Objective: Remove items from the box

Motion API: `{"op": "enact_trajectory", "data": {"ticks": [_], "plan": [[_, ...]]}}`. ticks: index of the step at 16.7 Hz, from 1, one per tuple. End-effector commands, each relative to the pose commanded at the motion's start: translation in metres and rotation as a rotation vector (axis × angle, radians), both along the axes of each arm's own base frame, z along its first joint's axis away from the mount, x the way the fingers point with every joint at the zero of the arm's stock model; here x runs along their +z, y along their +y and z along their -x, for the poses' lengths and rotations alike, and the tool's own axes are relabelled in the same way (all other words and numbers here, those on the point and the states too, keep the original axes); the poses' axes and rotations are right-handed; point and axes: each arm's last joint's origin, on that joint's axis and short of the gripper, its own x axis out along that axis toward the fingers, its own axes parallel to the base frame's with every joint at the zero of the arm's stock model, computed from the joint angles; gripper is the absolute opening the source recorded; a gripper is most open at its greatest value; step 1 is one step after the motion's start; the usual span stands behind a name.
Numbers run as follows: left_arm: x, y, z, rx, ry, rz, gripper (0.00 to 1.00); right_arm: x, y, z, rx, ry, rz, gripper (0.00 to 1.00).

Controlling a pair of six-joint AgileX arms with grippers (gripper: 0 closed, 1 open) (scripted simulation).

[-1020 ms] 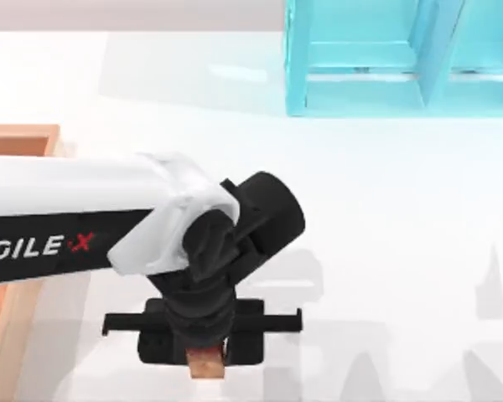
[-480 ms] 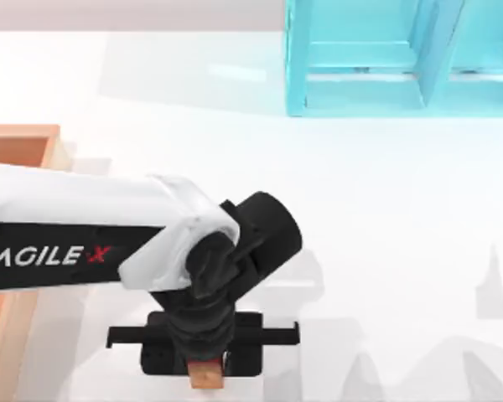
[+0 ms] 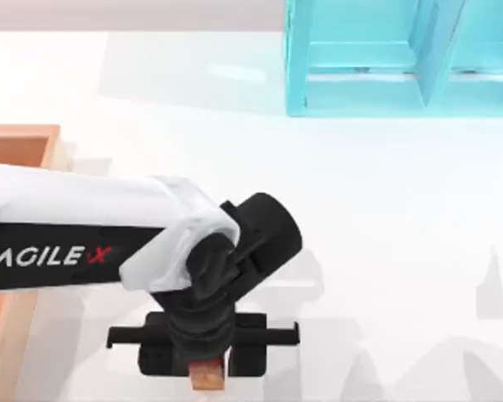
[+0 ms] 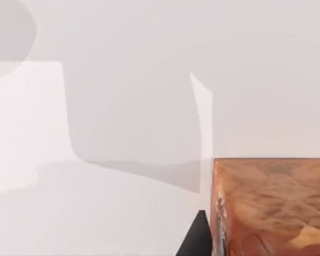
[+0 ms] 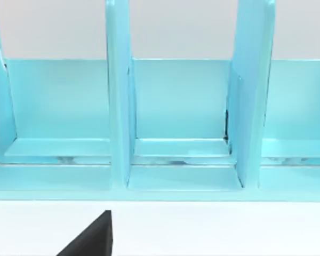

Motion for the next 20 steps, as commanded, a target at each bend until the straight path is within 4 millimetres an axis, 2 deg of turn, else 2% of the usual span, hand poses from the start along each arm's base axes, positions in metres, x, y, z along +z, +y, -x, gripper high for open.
{"op": "enact_trajectory", "data": {"ticks": [4, 5, 14, 17, 20], "plan": [[0.0, 0.0, 0.0, 0.0, 0.0, 0.0, 0.98, 0.0, 0.0, 0.0, 0.0, 0.0, 0.0, 1.0], [0.0, 0.0, 0.0, 0.0, 0.0, 0.0, 1.0, 0.0, 0.0, 0.0, 0.0, 0.0, 0.0, 1.0], [0.001, 0.0, 0.0, 0.0, -0.001, 0.001, 1.0, 0.0, 0.0, 0.0, 0.0, 0.0, 0.0, 1.0], [0.015, -0.002, -0.001, 0.0, -0.001, 0.002, 1.0, 0.0, 0.0, 0.0, 0.0, 0.0, 0.0, 1.0], [0.04, -0.004, -0.002, 0.0, 0.003, -0.003, 1.0, 0.0, 0.0, 0.0, 0.0, 0.0, 0.0, 1.0]]}}
